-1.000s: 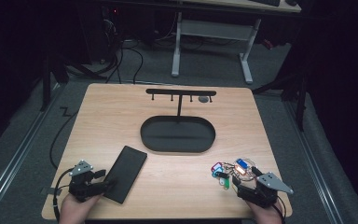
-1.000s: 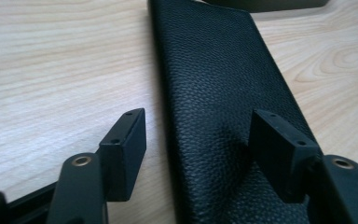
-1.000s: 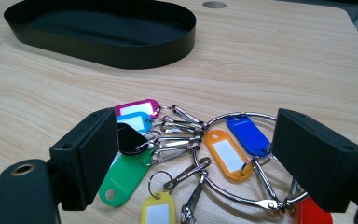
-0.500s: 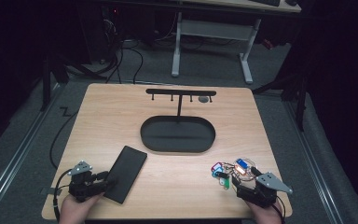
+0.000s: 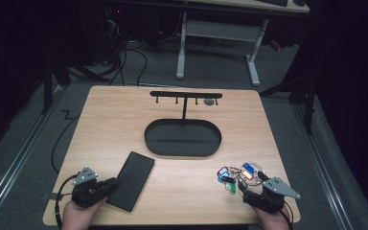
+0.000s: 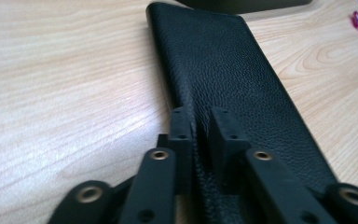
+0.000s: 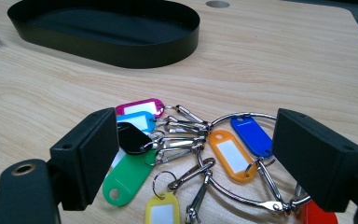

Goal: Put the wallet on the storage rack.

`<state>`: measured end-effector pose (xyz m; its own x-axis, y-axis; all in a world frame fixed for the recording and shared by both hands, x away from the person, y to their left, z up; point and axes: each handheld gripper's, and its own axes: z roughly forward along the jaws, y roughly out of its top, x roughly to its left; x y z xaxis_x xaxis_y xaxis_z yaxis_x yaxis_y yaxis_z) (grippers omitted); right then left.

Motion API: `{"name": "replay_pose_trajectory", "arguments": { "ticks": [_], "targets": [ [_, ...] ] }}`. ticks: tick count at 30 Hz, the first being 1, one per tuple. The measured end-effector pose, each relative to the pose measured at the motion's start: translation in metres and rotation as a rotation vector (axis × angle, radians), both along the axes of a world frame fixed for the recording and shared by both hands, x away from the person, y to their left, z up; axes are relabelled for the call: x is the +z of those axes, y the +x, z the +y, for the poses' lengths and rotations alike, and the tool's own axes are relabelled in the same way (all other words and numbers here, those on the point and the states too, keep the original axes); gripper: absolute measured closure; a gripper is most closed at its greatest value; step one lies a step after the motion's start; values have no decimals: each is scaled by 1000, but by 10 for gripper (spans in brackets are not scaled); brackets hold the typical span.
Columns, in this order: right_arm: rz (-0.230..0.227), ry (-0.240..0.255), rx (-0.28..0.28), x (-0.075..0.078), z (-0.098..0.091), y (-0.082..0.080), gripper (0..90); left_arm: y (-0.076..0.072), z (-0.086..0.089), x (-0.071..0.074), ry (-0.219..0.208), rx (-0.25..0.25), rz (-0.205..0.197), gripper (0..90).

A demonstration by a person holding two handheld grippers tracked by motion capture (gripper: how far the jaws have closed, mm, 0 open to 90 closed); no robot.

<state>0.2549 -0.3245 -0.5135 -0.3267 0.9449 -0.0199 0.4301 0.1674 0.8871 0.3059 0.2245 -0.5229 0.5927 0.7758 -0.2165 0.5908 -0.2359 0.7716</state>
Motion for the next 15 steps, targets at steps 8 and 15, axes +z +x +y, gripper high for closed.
{"name": "replay_pose_trajectory", "arguments": {
  "ticks": [8, 15],
  "targets": [
    [0, 3, 0, 0, -1, 0, 149, 0, 1, 1, -18, 4, 5, 900],
    [6, 1, 1, -1, 0, 1, 150, -6, -2, 2, -34, 3, 0, 898]
  ]
}}
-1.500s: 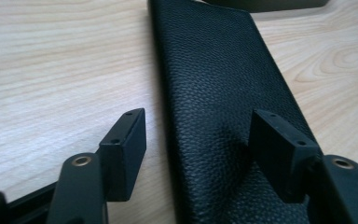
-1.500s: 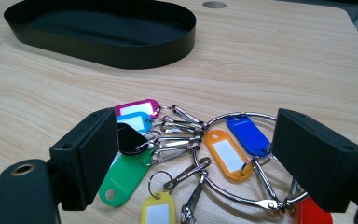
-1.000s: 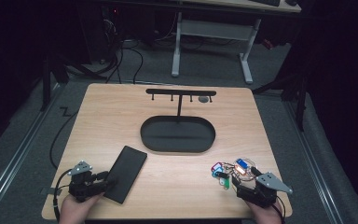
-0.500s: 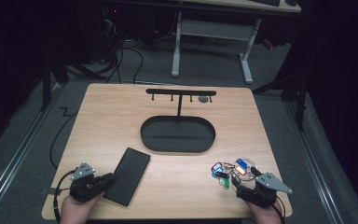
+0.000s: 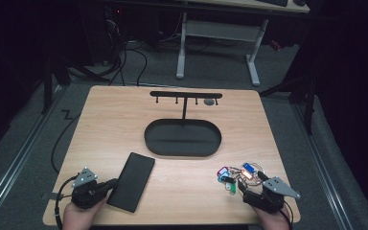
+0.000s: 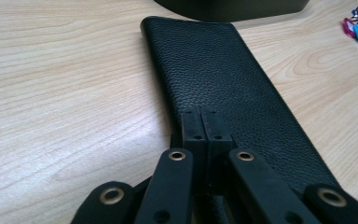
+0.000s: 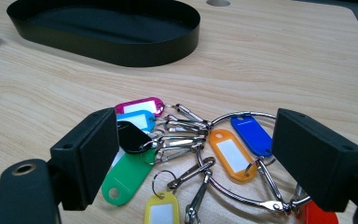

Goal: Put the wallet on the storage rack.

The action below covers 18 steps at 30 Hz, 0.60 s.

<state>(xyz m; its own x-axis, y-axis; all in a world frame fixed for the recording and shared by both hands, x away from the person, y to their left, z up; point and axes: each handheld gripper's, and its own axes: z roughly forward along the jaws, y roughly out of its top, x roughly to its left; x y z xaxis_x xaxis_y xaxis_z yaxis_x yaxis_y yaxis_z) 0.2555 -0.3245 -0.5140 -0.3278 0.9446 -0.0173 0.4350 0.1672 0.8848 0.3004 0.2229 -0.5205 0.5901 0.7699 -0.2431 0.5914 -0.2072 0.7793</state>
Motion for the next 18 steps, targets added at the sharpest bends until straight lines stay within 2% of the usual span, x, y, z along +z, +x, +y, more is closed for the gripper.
{"name": "replay_pose_trajectory", "arguments": {
  "ticks": [4, 6, 9, 11, 12, 13, 16, 18],
  "targets": [
    [-3, 0, 0, 0, -1, 0, 150, -6, -1, -1, 2, 3, 5, 806],
    [-5, 1, 0, 1, -2, -1, 150, -10, -1, -3, -6, 11, 7, 728],
    [-3, 4, -3, 0, -2, -1, 150, -14, -1, -6, -39, 9, 28, 556],
    [-4, 3, -1, 1, -2, -1, 151, -16, -3, -8, -51, 10, 59, 452],
    [-5, 1, 1, 1, -2, -1, 151, -16, -4, -9, -53, 12, 74, 372],
    [-5, 1, 1, 1, -2, 0, 151, -16, -6, -10, -45, 15, 83, 372],
    [-5, 1, 4, 1, -1, 0, 151, -15, -8, -12, -8, 15, 100, 300],
    [-4, 0, 5, 1, -1, 0, 151, -15, -7, -12, -10, 16, 99, 288]
  ]
}}
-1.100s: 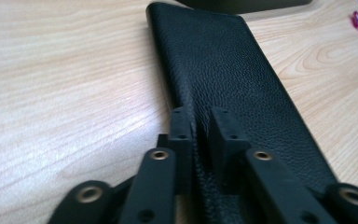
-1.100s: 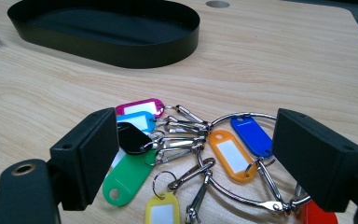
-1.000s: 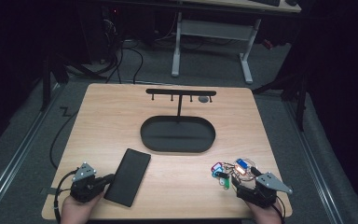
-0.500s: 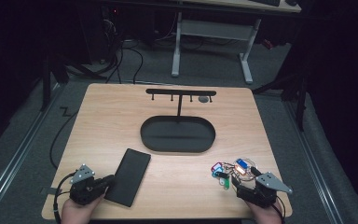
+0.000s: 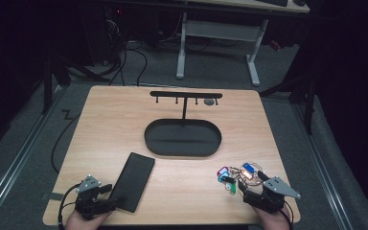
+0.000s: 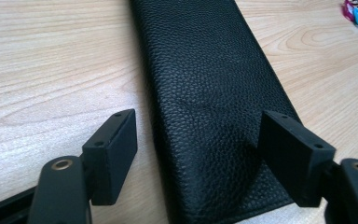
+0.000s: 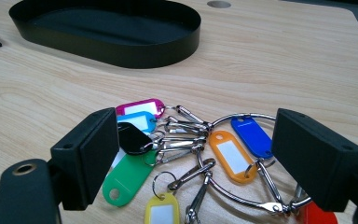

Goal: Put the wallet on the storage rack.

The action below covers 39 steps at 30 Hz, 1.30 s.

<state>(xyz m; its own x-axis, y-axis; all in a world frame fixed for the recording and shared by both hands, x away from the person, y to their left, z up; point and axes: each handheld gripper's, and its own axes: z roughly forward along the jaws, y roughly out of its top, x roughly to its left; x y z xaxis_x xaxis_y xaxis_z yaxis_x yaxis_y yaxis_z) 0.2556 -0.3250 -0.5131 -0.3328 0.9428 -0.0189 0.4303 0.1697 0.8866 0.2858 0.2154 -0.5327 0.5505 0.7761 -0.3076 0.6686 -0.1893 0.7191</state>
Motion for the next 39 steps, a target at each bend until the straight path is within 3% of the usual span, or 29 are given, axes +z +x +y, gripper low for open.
{"name": "replay_pose_trajectory", "arguments": {
  "ticks": [7, 17, 26, 31, 39],
  "targets": [
    [9, -1, 4, -1, 1, 0, 152, -6, -3, -4, -16, 14, -31, 385],
    [12, 0, 2, -2, 2, 1, 153, -6, 9, -9, -104, 32, -13, 574],
    [15, 9, -2, -3, 0, 1, 153, -7, 6, -2, -74, 6, -21, 681],
    [15, 8, -2, -3, -1, 2, 154, -10, 2, 5, -34, 3, -64, 723],
    [22, 13, -4, -4, -2, 2, 154, -16, -3, 20, 17, -1, -174, 775]
  ]
}}
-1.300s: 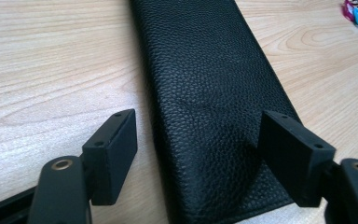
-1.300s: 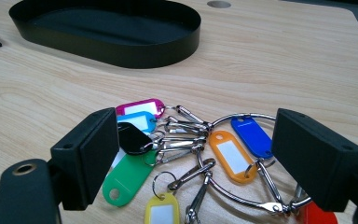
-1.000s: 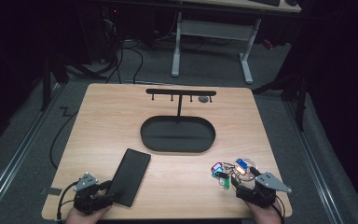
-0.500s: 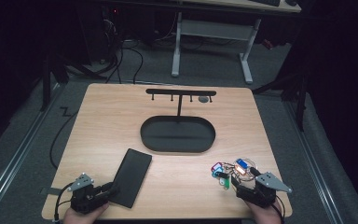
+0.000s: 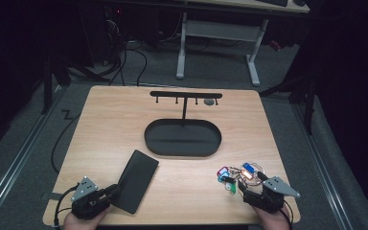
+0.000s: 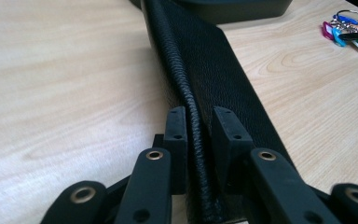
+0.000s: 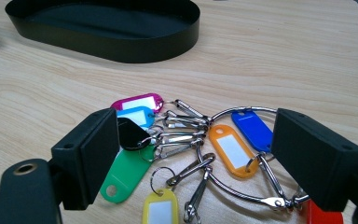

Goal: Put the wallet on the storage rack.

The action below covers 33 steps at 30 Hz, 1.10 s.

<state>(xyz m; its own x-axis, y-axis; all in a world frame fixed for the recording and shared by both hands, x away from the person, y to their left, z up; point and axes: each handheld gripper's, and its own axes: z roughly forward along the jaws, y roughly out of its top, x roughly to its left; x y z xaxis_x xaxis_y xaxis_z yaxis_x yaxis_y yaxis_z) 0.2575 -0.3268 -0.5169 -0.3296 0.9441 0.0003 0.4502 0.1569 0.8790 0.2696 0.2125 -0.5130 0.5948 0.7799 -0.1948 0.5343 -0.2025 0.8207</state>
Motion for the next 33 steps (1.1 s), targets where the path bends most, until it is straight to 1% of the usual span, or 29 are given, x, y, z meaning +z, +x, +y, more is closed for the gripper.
{"name": "replay_pose_trajectory", "arguments": {
  "ticks": [2, 3, 7, 8, 10, 11, 13, 16, 20, 21, 23, 24, 26, 33],
  "targets": [
    [-1, -1, 1, 0, 0, 0, 154, -1, -1, 3, 8, -6, -15, 784],
    [-1, 0, 1, 0, 0, 0, 154, -1, 0, 3, 4, 2, -22, 787],
    [1, -1, 3, 0, 0, 0, 154, -1, 4, 7, 13, 13, -37, 796],
    [0, 0, 2, 0, 0, 0, 154, -1, 6, 7, 16, 23, -47, 798],
    [0, -4, 1, 0, 0, 0, 154, -1, 9, 8, 19, 34, -49, 802],
    [0, -2, 0, 0, 0, 0, 154, -1, 12, 9, 16, 48, -53, 803],
    [-3, 1, 1, 0, -1, 0, 154, 0, 15, 11, 26, 56, -62, 805],
    [-1, -1, 1, 0, 0, 0, 154, -1, 19, 15, 47, 76, -88, 808],
    [0, -4, 6, -1, 0, 1, 154, -2, 23, 19, 51, 90, -105, 812],
    [0, -4, 7, -1, 0, 1, 154, -3, 22, 20, 59, 88, -113, 813],
    [1, -3, 10, 0, 1, 1, 154, -6, 19, 23, 86, 82, -135, 813],
    [1, -3, 11, 0, 1, 1, 154, -8, 14, 25, 104, 73, -153, 813],
    [0, -3, 11, 0, 1, 1, 154, -13, 5, 29, 127, 56, -181, 813],
    [-3, 0, 7, 0, 0, 1, 154, -26, -20, 33, 182, -7, -229, 809]
  ]
}}
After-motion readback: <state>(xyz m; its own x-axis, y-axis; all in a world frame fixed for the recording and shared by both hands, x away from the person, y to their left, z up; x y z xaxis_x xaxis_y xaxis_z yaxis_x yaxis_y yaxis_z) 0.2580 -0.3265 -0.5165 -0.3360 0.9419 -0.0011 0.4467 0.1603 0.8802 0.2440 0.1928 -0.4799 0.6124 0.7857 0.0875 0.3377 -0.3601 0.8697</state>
